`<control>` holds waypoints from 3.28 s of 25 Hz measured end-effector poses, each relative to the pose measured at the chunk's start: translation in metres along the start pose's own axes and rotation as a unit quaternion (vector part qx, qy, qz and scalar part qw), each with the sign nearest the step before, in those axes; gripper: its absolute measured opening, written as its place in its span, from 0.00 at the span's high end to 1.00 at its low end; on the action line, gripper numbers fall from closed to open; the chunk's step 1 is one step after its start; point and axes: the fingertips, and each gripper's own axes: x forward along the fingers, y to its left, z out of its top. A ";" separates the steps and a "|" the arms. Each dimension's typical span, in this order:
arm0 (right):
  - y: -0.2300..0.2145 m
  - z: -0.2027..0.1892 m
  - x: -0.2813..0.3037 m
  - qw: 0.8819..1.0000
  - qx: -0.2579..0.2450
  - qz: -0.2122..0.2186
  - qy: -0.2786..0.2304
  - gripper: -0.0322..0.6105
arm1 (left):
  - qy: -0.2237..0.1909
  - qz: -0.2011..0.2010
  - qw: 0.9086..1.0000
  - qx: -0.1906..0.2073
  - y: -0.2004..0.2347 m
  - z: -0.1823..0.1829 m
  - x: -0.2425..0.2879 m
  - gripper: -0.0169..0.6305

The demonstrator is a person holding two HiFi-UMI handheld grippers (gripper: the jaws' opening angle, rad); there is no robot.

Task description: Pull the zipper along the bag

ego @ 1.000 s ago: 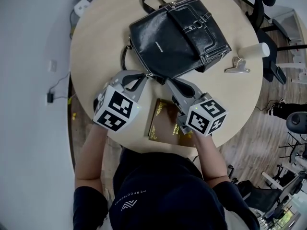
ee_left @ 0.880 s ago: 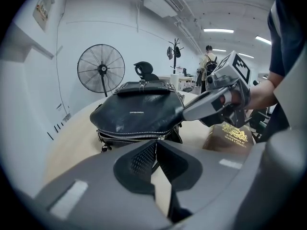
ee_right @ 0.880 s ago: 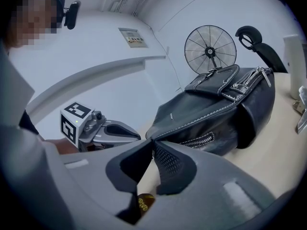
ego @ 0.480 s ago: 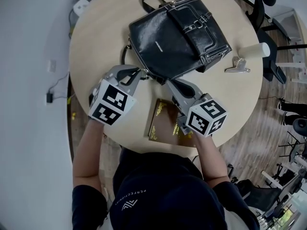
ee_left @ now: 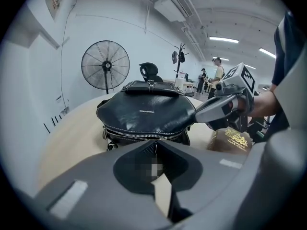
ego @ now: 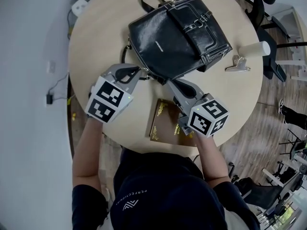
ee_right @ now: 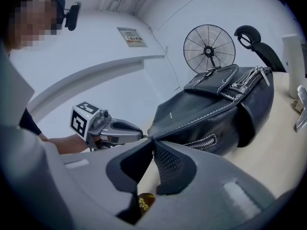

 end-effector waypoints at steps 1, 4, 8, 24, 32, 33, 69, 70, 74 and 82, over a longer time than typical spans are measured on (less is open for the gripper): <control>0.000 0.000 0.000 1.000 0.000 -0.001 0.000 0.92 | -0.001 0.001 1.000 0.003 -0.001 0.000 0.000 0.93; 0.000 -0.001 -0.001 1.000 -0.003 -0.004 -0.002 0.92 | -0.011 0.000 1.000 -0.003 -0.002 0.000 0.000 0.93; 0.000 0.002 -0.002 1.000 -0.008 -0.008 -0.006 0.92 | -0.025 -0.013 0.999 -0.019 -0.001 0.003 -0.004 0.93; 0.000 0.002 -0.005 1.000 -0.013 -0.017 -0.001 0.92 | -0.024 -0.022 0.999 -0.007 -0.004 0.005 -0.012 0.93; 0.001 0.003 -0.005 1.000 -0.013 -0.021 -0.002 0.92 | -0.025 -0.022 0.999 -0.008 0.005 0.006 -0.009 0.93; 0.001 0.003 -0.005 1.000 -0.013 -0.022 -0.002 0.92 | -0.025 -0.023 0.999 -0.010 0.006 0.005 -0.008 0.93; -0.011 -0.011 -0.016 0.999 -0.008 -0.042 0.014 0.91 | -0.064 -0.067 0.991 -0.098 -0.022 -0.022 0.024 0.72; -0.011 -0.011 -0.016 0.999 -0.009 -0.042 0.013 0.91 | -0.061 -0.069 0.991 -0.097 -0.024 -0.023 0.027 0.71; -0.010 -0.011 -0.017 0.999 -0.009 -0.041 0.012 0.91 | -0.058 -0.073 0.990 -0.106 -0.029 -0.021 0.038 0.67; -0.009 -0.012 -0.017 0.999 -0.005 -0.035 0.012 0.91 | -0.045 -0.069 0.991 -0.103 -0.030 -0.016 0.051 0.70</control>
